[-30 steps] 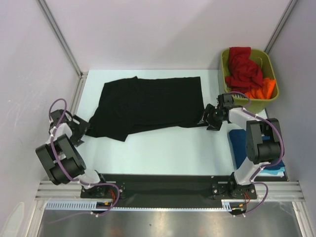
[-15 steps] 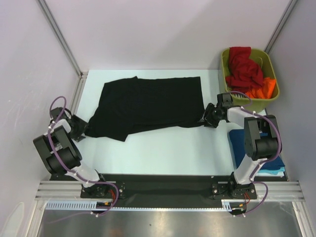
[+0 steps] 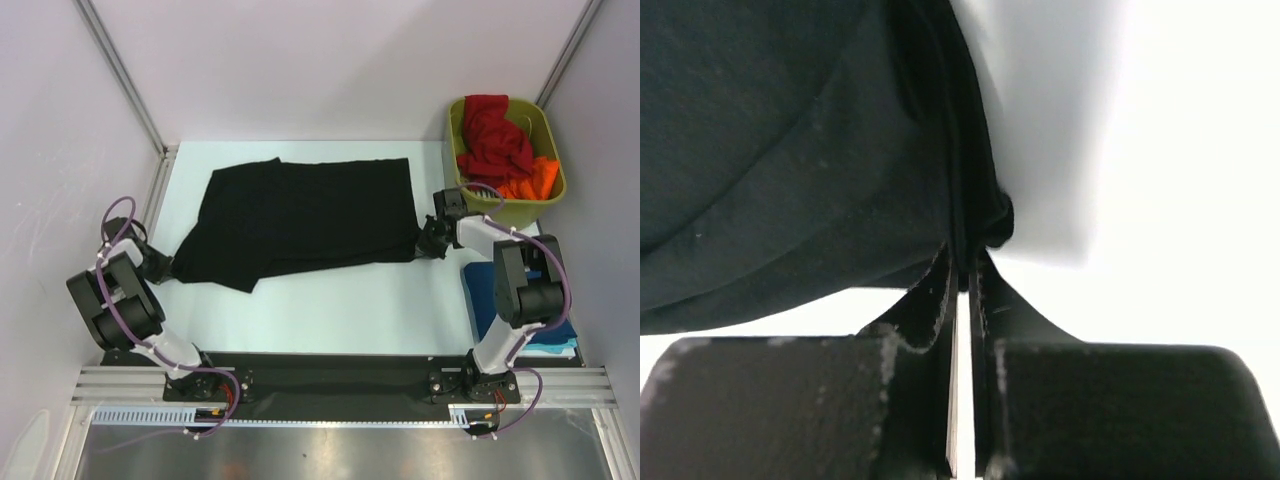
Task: Fold and stack the t-shirts
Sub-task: Flatten the tshirt out
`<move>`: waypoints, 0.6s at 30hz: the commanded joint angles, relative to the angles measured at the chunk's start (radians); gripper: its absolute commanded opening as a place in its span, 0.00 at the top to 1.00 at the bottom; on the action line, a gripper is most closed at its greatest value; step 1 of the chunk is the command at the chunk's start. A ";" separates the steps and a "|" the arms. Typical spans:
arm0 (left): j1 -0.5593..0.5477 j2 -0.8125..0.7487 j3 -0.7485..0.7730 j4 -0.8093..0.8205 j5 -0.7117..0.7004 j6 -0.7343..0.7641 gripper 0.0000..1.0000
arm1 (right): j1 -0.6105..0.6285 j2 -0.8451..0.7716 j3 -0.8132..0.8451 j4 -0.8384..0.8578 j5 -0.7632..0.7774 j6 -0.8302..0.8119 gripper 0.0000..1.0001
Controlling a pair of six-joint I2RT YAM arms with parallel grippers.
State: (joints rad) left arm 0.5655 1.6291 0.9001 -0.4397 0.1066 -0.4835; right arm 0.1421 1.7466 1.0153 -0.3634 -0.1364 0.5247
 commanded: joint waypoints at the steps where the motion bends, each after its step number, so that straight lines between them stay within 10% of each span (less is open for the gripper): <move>1: 0.007 -0.092 0.014 -0.054 -0.105 0.031 1.00 | 0.007 -0.114 -0.044 -0.158 0.170 -0.055 1.00; 7: 0.007 -0.204 -0.059 -0.066 -0.153 0.011 0.93 | 0.017 -0.203 -0.122 -0.207 0.192 -0.097 0.99; 8: 0.005 -0.230 -0.067 -0.083 -0.160 0.006 0.52 | 0.014 -0.206 -0.129 -0.209 0.173 -0.106 0.72; 11: 0.004 -0.329 -0.087 -0.131 -0.194 -0.033 0.05 | 0.024 -0.231 -0.124 -0.244 0.169 -0.137 0.52; 18: -0.067 -0.495 -0.084 -0.241 -0.180 -0.046 0.02 | 0.114 -0.425 -0.106 -0.284 0.076 -0.170 0.29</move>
State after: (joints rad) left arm 0.5369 1.2064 0.8143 -0.6258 -0.0757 -0.5335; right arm 0.2131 1.4162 0.8818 -0.6289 0.0086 0.3923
